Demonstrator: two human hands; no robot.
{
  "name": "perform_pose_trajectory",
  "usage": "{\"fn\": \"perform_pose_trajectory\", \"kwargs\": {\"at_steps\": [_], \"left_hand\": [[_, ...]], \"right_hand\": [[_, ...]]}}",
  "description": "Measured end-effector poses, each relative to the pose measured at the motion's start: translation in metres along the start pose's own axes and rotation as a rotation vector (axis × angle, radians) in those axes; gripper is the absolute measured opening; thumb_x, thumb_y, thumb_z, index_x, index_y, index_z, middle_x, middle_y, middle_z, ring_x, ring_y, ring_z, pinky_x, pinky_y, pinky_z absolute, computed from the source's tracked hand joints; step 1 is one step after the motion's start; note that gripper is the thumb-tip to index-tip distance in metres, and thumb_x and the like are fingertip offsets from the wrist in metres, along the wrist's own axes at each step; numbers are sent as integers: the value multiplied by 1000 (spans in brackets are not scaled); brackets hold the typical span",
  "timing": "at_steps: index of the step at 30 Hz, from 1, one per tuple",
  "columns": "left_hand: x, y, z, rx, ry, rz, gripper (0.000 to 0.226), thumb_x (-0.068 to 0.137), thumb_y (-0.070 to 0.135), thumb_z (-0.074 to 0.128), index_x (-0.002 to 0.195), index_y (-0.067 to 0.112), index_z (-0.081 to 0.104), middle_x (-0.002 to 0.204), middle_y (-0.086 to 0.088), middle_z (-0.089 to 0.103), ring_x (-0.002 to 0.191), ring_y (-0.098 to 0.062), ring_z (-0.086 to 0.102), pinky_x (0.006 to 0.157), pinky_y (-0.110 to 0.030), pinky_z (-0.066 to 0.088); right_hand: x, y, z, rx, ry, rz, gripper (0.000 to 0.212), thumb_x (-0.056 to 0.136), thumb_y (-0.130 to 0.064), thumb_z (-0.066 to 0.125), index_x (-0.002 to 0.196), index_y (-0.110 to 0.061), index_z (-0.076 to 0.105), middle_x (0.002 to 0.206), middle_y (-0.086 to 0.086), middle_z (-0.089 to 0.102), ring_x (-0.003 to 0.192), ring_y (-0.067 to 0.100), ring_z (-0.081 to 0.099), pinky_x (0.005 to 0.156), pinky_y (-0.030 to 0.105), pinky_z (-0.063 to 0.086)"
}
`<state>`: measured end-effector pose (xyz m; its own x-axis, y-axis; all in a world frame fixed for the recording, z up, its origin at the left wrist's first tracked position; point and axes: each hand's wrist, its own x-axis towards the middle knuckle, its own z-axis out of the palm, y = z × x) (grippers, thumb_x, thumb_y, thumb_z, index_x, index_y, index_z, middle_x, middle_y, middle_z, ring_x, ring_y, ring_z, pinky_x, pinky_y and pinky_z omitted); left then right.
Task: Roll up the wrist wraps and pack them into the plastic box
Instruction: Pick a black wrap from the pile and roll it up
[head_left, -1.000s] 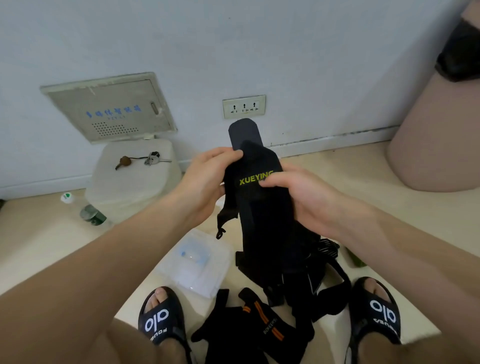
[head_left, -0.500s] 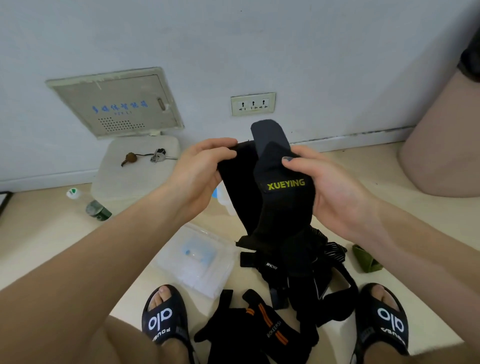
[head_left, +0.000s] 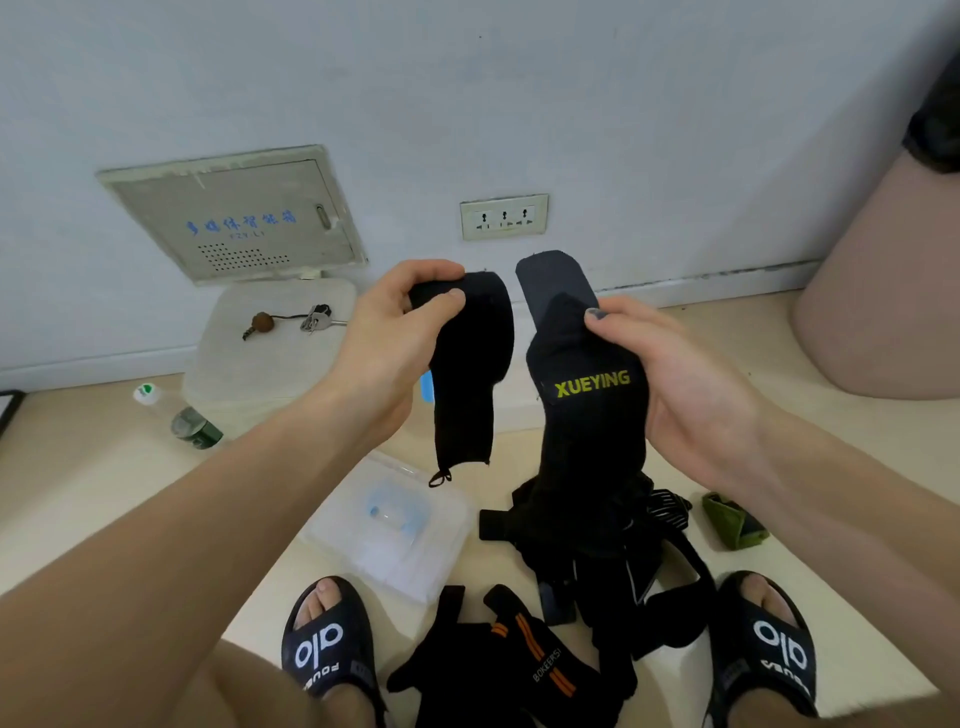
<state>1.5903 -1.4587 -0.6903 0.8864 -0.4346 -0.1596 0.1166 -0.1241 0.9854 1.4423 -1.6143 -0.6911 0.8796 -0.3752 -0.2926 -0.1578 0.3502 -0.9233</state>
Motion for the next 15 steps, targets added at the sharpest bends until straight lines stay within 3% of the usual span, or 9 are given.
{"fn": "perform_pose_trajectory", "kwargs": {"at_steps": [2, 4, 7, 10, 15], "left_hand": [[-1, -3, 2, 23, 16, 36, 19, 98, 11, 64, 109, 24, 73, 94, 4, 70, 99, -22, 69, 89, -40, 56], [-3, -5, 6, 12, 11, 55, 19, 97, 11, 64, 105, 25, 74, 89, 6, 70, 93, -17, 67, 86, -38, 54], [-6, -5, 13, -1, -35, 65, 21, 99, 6, 59, 104, 20, 75, 96, -6, 73, 95, -24, 67, 91, -48, 55], [-9, -2, 18, -18, -71, 46, 23, 101, 4, 55, 103, 15, 75, 107, -18, 74, 96, -28, 69, 95, -55, 55], [-12, 2, 24, -80, -118, 33, 25, 97, -4, 53, 100, 12, 72, 96, -9, 75, 87, -20, 70, 84, -36, 56]], "right_hand": [[-1, 1, 3, -23, -3, -11, 20, 104, -17, 53, 102, -16, 73, 94, 3, 74, 87, 16, 72, 71, 28, 57], [-2, 4, 7, -42, -5, -18, 21, 104, -15, 52, 107, -15, 73, 98, 4, 76, 93, 18, 73, 81, 34, 57], [-3, 6, 12, -69, -1, -7, 23, 104, -14, 52, 115, -16, 72, 110, 10, 76, 107, 27, 73, 94, 44, 55], [-5, 7, 15, -91, -6, 5, 23, 104, -17, 54, 117, -18, 73, 115, 10, 76, 109, 26, 73, 93, 43, 54], [-5, 9, 17, -126, 8, 15, 25, 104, -31, 57, 114, -18, 75, 119, 9, 74, 117, 28, 69, 107, 49, 49]]}}
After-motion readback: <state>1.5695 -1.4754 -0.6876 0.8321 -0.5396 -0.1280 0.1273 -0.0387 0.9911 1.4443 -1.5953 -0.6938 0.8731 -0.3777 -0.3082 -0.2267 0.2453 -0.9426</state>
